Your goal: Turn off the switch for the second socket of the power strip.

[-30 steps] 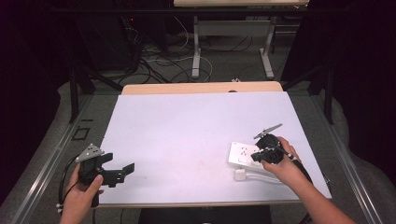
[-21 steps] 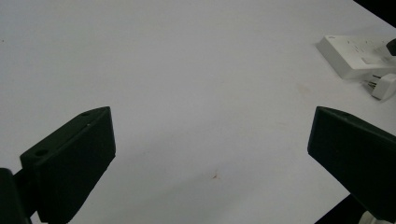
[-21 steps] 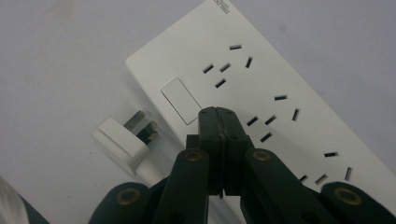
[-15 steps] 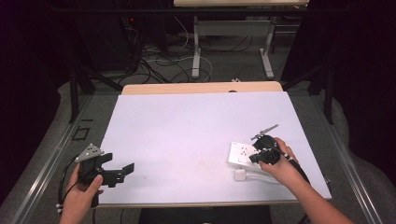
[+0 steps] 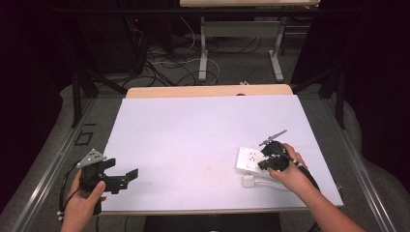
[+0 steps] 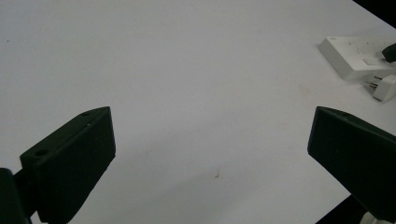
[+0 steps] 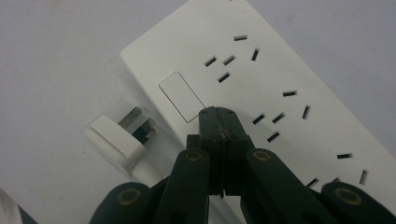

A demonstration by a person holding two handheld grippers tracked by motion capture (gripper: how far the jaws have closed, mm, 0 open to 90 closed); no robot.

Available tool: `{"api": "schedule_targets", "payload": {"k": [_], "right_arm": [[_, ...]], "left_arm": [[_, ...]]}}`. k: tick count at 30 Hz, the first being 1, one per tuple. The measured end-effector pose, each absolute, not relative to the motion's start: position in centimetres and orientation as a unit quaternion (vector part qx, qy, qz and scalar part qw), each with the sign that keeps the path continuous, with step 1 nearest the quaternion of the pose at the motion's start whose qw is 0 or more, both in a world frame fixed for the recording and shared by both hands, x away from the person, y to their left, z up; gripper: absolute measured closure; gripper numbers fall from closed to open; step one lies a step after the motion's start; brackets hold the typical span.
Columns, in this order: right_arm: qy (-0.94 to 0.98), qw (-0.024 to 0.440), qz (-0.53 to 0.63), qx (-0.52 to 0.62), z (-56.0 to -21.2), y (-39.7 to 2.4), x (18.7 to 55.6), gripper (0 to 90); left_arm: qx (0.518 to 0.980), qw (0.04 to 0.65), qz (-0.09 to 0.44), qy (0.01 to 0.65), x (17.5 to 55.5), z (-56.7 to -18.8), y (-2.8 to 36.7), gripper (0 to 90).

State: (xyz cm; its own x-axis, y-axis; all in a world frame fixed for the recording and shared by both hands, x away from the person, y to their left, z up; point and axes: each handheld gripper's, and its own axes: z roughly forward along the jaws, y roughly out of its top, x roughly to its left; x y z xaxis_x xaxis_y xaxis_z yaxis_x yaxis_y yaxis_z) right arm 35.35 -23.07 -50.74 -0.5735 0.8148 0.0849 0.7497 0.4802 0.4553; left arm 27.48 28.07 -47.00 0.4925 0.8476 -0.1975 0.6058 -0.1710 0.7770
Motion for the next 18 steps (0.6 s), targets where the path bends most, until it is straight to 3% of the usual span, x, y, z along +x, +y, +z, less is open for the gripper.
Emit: {"api": "schedule_targets", "payload": {"k": [18], "right_arm": [[0.855, 0.064, 0.238, 0.456, -51.15, -23.22, 35.33, 90.0]], "left_arm": [[0.753, 0.424, 0.142, 0.483, 27.50, -47.06, 28.04, 1.0]]}}
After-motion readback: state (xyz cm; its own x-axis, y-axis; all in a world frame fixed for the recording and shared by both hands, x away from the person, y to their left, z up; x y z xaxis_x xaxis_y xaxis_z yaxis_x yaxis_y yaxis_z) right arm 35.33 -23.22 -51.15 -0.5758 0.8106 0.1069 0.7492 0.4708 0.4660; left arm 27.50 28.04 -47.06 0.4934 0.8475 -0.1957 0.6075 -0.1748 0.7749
